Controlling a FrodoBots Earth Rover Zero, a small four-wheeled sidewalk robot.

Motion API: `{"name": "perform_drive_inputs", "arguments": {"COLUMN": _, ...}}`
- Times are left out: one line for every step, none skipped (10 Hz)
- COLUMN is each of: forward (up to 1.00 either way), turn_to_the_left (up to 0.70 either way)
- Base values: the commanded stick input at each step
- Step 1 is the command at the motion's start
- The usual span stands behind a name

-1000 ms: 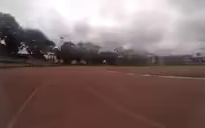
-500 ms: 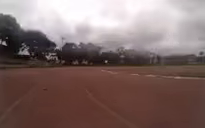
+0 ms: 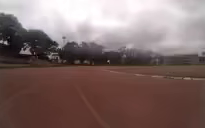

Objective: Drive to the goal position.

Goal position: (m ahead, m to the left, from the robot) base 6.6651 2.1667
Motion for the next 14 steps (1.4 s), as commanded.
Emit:
{"name": "perform_drive_inputs", "arguments": {"forward": 1.0, "turn_to_the_left": 0.0}}
{"name": "perform_drive_inputs", "arguments": {"forward": 1.0, "turn_to_the_left": 0.0}}
{"name": "perform_drive_inputs", "arguments": {"forward": 1.0, "turn_to_the_left": 0.0}}
{"name": "perform_drive_inputs", "arguments": {"forward": 1.0, "turn_to_the_left": 0.0}}
{"name": "perform_drive_inputs", "arguments": {"forward": 1.0, "turn_to_the_left": 0.0}}
{"name": "perform_drive_inputs", "arguments": {"forward": 1.0, "turn_to_the_left": 0.0}}
{"name": "perform_drive_inputs", "arguments": {"forward": 1.0, "turn_to_the_left": 0.0}}
{"name": "perform_drive_inputs", "arguments": {"forward": 1.0, "turn_to_the_left": 0.0}}
{"name": "perform_drive_inputs", "arguments": {"forward": 1.0, "turn_to_the_left": 0.0}}
{"name": "perform_drive_inputs", "arguments": {"forward": 1.0, "turn_to_the_left": 0.0}}
{"name": "perform_drive_inputs", "arguments": {"forward": 1.0, "turn_to_the_left": 0.0}}
{"name": "perform_drive_inputs", "arguments": {"forward": 1.0, "turn_to_the_left": 0.0}}
{"name": "perform_drive_inputs", "arguments": {"forward": 1.0, "turn_to_the_left": 0.0}}
{"name": "perform_drive_inputs", "arguments": {"forward": 1.0, "turn_to_the_left": 0.0}}
